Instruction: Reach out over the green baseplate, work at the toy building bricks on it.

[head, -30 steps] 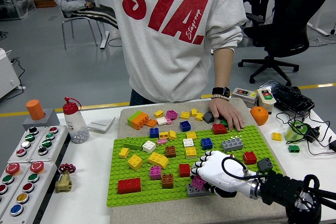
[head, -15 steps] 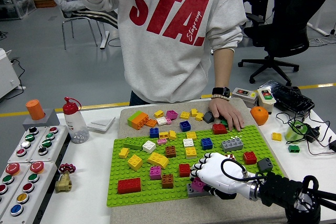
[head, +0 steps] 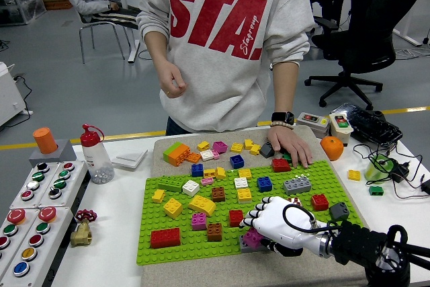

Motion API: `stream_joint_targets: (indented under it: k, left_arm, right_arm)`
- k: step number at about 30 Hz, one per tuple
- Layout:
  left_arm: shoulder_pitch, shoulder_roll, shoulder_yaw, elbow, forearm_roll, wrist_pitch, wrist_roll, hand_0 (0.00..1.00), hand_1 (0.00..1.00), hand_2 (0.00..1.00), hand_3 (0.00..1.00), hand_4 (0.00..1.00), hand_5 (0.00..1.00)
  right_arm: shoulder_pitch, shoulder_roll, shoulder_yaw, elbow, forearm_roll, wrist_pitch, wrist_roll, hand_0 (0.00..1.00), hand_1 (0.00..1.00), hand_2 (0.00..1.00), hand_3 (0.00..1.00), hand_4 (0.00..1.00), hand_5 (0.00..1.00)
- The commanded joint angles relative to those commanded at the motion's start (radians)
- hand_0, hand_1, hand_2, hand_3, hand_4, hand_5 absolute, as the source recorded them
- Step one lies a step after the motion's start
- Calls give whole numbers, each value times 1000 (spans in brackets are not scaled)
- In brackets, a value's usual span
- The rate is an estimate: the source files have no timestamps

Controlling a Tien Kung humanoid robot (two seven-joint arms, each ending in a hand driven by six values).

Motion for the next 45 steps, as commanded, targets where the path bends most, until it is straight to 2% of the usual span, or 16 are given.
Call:
stream_joint_targets:
  k: [7, 16, 17, 21, 22, 23, 28, 29, 34, 35, 38, 45]
  left_arm:
    - [0, 0, -2, 0, 3, 0, 1, 662, 617, 618, 471, 377, 998]
    - [-1, 0, -2, 0, 2, 1, 0, 662, 617, 618, 470, 377, 998]
    - [-2, 0, -2, 0, 2, 1, 0, 662, 616, 618, 470, 377, 998]
    - [0, -2, -2, 0, 4, 1, 1, 662, 616, 618, 470, 377, 998]
    - [1, -2, -3, 0, 4, 1, 1, 662, 616, 618, 470, 377, 998]
    - [2, -3, -3, 0, 5, 1, 1, 663, 617, 619, 470, 377, 998]
    - [8, -4, -5, -1, 10, 0, 3, 663, 617, 619, 470, 377, 998]
    - [10, -5, -6, -2, 13, 0, 5, 662, 617, 623, 474, 377, 998]
    - [16, -6, -9, -3, 22, -3, 9, 662, 617, 623, 474, 377, 998]
    - [17, -6, -9, -3, 23, -3, 9, 662, 617, 621, 474, 377, 998]
    - [20, -5, -9, -2, 21, -3, 7, 662, 617, 621, 474, 377, 998]
    - [22, -4, -10, -2, 20, -1, 6, 662, 617, 620, 472, 377, 998]
  right_arm:
    - [-6, -7, 10, 11, 0, 1, -1, 694, 759, 804, 797, 597, 111]
    - [-42, -44, 63, 91, 0, 14, -7, 706, 767, 829, 808, 604, 112]
    - [-45, -46, 66, 98, 0, 16, -8, 738, 783, 860, 868, 614, 114]
    - [-72, -60, 78, 140, 18, 19, -29, 738, 783, 860, 868, 614, 114]
    - [-82, -62, 79, 152, 42, 13, -43, 738, 783, 860, 868, 614, 114]
    - [-92, -63, 79, 164, 66, 2, -59, 812, 821, 888, 919, 652, 174]
    - [-134, -56, 77, 213, 186, -67, -141, 812, 821, 888, 919, 652, 174]
    - [-143, -51, 75, 220, 208, -89, -162, 845, 839, 923, 934, 774, 385]
    - [-171, -25, 73, 224, 265, -166, -226, 845, 839, 923, 934, 774, 385]
    - [-177, -20, 74, 224, 272, -178, -234, 873, 850, 944, 940, 792, 419]
    - [-191, -5, 76, 218, 290, -208, -253, 873, 850, 944, 940, 792, 419]
    - [-210, 53, 76, 159, 285, -267, -283, 885, 856, 955, 946, 800, 426]
